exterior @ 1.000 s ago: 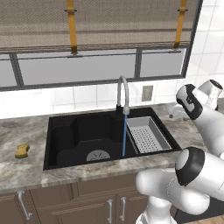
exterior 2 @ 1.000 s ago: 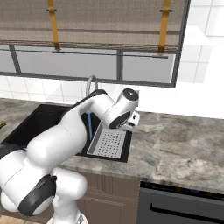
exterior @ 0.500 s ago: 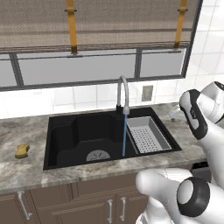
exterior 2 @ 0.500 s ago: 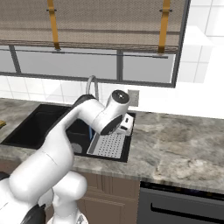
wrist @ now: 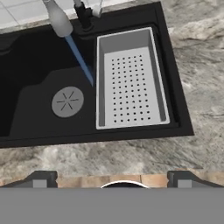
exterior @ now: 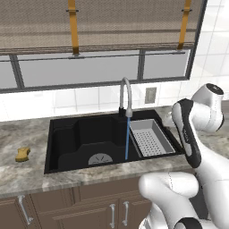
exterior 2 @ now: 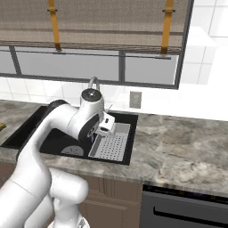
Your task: Soak the sponge with water for a few seconds and then drop it inside the sink.
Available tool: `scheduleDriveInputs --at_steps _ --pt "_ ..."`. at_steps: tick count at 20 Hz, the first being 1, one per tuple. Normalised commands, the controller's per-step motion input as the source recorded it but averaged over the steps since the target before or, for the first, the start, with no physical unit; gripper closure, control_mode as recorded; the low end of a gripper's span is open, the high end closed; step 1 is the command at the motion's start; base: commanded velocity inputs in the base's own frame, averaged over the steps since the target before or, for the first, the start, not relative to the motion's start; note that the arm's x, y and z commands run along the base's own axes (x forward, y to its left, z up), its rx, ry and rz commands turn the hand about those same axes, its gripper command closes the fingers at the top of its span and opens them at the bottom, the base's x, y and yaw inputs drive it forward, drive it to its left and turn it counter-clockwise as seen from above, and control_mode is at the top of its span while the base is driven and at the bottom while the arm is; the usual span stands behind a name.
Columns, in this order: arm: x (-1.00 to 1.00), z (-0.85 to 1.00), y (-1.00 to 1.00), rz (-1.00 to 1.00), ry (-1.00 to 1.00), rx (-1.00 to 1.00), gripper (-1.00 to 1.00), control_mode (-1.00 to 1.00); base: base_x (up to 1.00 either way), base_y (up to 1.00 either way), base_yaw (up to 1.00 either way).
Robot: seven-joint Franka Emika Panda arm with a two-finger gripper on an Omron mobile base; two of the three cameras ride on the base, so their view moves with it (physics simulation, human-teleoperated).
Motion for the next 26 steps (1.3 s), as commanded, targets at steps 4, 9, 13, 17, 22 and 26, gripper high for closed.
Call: scheduleDriveInputs --at_steps 4,9,13,17,22,26 --pt "-0.34 0.04 0.72 0.0 0.0 -0.1 -1.0 -1.0 0.0 0.0 0.0" --pt "-0.05 0.0 0.92 0.0 0.0 -0.1 -1.0 -1.0 0.0 0.0 0.0" --pt "0.0 0.0 0.9 0.0 0.0 -0.08 -1.0 -1.0 0.0 0.0 0.0" --pt "0.0 0.0 0.9 0.0 0.0 -0.07 -1.0 -1.0 0.0 0.0 0.0" --pt "0.01 0.0 0.83 0.0 0.0 -0.05 -1.0 -1.0 0.0 0.0 0.0" --pt "0.14 -0.05 0.75 0.0 0.0 -0.01 -1.0 -1.0 0.0 0.0 0.0"
